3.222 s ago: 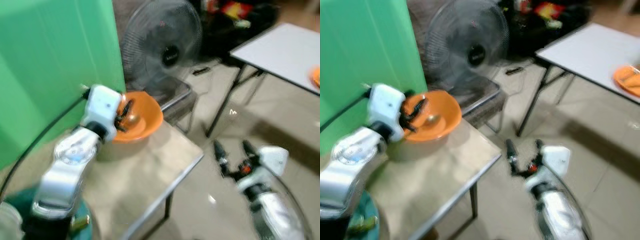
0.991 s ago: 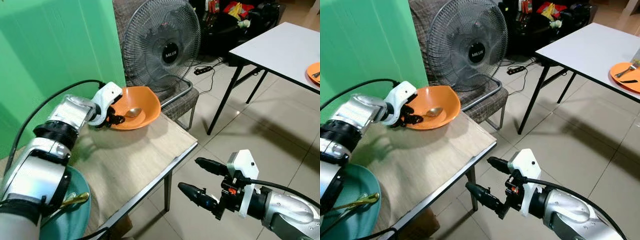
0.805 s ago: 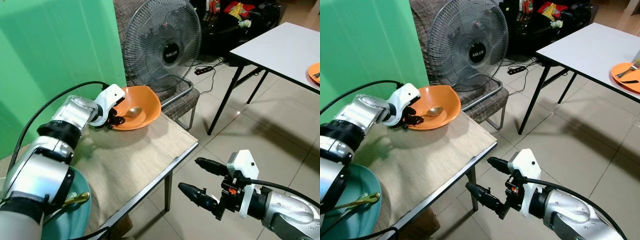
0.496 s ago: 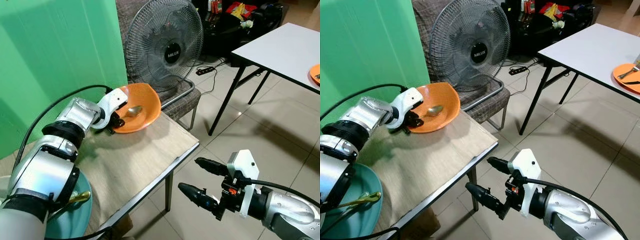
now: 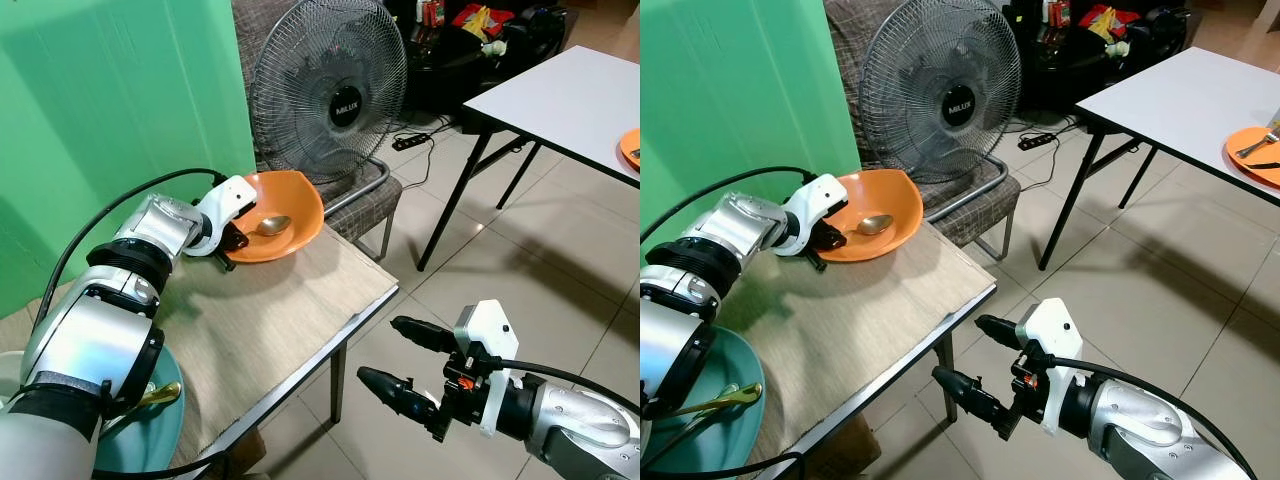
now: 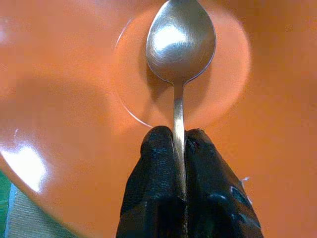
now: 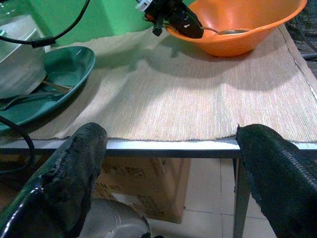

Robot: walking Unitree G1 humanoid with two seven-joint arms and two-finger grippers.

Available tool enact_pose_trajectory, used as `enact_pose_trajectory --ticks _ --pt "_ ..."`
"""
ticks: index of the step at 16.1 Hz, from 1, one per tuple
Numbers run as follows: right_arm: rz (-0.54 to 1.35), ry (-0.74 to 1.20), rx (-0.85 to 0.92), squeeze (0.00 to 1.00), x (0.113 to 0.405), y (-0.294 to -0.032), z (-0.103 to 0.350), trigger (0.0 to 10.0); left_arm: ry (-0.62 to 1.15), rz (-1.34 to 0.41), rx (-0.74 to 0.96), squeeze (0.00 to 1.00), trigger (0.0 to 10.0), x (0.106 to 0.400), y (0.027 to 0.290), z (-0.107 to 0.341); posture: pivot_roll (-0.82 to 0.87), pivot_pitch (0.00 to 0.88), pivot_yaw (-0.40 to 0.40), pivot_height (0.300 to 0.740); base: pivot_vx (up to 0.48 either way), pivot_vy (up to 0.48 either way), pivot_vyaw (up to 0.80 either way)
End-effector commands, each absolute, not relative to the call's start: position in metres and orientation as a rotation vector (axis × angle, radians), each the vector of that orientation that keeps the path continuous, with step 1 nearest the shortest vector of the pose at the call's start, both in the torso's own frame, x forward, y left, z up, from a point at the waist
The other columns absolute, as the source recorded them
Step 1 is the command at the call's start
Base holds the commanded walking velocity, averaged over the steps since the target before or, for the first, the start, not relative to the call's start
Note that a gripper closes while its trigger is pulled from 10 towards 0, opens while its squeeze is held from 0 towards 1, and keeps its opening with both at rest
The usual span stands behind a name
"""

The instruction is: Setting the table

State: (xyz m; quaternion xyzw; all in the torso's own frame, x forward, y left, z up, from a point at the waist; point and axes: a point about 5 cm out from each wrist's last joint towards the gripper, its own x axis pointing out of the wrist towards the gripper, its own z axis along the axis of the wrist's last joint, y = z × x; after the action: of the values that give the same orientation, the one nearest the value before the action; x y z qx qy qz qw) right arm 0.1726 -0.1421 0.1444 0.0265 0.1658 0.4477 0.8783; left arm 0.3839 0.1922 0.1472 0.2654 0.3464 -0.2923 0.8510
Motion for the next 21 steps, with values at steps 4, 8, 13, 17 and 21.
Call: enact_pose_trajectory --ticks 4,8,13,17,21 --pt "0.934 0.338 0.045 0.0 0.173 -0.142 0.147 10.0 0.696 -0.61 0.549 0.0 0.0 0.387 0.192 0.155 -0.01 0.0 0.017 0.74 0.0 0.0 0.0" --pt "0.923 0.324 0.042 0.0 0.179 -0.143 0.146 10.0 0.654 -0.588 0.531 0.0 0.0 0.391 0.192 0.162 0.0 0.0 0.014 0.74 0.0 0.0 0.0" --pt "0.808 0.225 0.051 0.0 0.195 -0.15 0.155 10.0 0.318 -0.578 0.357 0.0 0.0 0.407 0.18 0.226 0.0 0.0 0.017 0.74 0.0 0.0 0.0" --pt "0.576 0.113 0.087 0.0 0.208 -0.153 0.156 10.0 0.052 -0.62 0.169 0.0 0.0 0.38 0.136 0.231 0.0 0.0 0.004 0.74 0.0 0.0 0.0" --pt "0.441 0.027 0.122 0.0 0.216 -0.152 0.161 10.0 -0.018 -0.539 0.092 0.0 0.0 0.34 0.124 0.213 0.0 0.0 -0.008 0.74 0.0 0.0 0.0"
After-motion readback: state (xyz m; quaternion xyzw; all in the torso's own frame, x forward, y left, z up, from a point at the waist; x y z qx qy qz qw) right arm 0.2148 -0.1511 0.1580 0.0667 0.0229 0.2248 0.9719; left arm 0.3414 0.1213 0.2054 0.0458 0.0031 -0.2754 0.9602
